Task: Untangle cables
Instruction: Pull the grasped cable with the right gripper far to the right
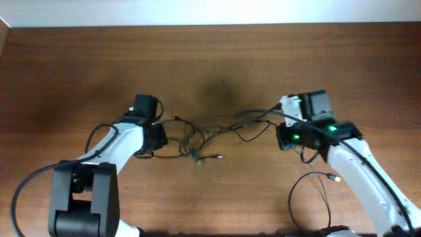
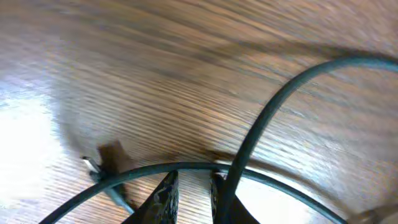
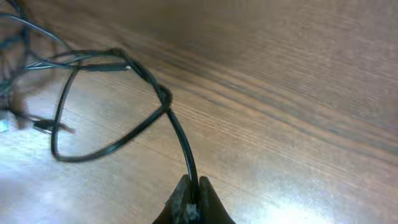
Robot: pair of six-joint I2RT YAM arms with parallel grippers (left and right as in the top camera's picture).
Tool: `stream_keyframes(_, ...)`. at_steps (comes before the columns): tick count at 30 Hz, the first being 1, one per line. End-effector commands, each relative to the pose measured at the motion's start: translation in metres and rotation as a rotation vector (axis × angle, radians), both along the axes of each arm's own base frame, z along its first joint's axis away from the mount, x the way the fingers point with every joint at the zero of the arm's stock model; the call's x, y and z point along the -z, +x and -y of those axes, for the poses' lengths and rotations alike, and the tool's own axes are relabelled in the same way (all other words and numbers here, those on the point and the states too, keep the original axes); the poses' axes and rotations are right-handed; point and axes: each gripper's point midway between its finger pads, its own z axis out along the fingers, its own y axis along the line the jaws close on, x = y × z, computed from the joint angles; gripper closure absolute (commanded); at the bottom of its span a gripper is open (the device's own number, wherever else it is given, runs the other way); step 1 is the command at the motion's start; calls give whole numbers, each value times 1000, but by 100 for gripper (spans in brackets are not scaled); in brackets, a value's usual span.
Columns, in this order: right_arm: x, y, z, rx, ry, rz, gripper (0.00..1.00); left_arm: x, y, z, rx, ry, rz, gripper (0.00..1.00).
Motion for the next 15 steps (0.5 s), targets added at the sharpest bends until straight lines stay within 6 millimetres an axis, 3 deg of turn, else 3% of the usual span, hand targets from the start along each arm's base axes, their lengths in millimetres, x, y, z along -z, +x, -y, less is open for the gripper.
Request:
stream_keyframes(1, -37, 5, 22, 85, 97, 80, 96, 11, -14, -25, -178, 3, -36, 100)
stream_keyframes(5, -83, 11, 49, 212, 229, 154, 96, 15, -21, -40, -294, -7, -45, 100)
stream_keyframes(9, -142, 15, 65, 255, 220, 212, 96, 16, -23, -47, -323, -8, -49, 100)
stream_keyframes(15, -265, 6, 73, 261, 214, 415, 96, 16, -23, -47, -323, -8, -49, 100)
